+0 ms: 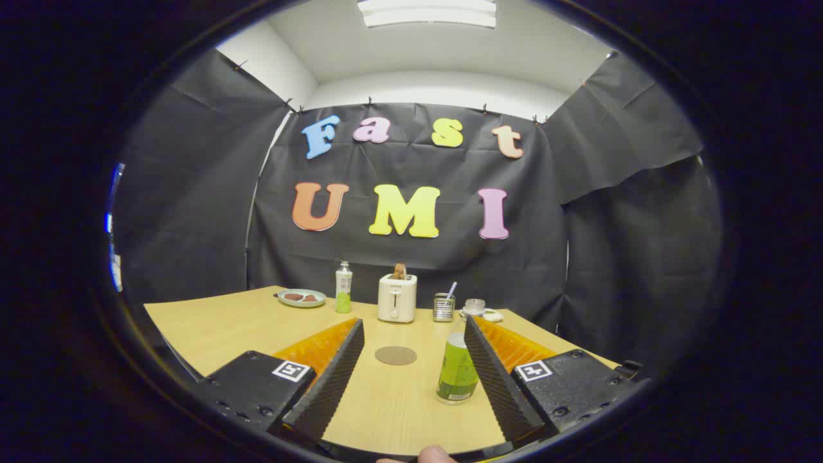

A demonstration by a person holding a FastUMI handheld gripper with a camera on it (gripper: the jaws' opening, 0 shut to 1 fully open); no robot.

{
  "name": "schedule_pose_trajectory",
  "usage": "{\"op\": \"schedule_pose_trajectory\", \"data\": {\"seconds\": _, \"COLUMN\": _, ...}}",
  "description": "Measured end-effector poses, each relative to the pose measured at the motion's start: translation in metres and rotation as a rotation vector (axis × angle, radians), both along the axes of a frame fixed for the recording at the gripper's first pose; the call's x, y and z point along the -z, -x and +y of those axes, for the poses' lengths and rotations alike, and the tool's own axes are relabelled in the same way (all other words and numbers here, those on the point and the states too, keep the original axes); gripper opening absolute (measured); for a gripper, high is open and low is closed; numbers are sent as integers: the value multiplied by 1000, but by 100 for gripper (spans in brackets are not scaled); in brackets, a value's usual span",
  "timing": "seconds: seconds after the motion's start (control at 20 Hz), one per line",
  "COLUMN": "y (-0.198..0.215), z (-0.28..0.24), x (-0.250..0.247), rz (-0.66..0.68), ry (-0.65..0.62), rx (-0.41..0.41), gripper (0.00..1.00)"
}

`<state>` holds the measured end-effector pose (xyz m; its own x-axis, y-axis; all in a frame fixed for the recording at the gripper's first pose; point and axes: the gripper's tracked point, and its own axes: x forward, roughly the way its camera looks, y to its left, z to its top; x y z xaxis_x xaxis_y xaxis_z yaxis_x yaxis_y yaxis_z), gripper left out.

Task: Take the bottle from table, then pour the juice into the cup, finally place the bottle on the coaster

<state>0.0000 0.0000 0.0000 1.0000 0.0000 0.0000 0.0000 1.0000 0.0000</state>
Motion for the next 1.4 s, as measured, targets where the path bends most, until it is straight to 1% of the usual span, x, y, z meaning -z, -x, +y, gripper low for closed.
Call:
{"op": "schedule_pose_trajectory", "data": {"seconds": 0.7, "y": 0, "z": -2, "x": 3, "rz": 28, "ry": 4, "rx": 9, "gripper": 100}}
{"op": "schedule_pose_trajectory", "data": {"seconds": 1.4, "y": -3, "z": -11, "x": 11, "rz": 51, "ry": -21, "rx": 16, "gripper": 100}}
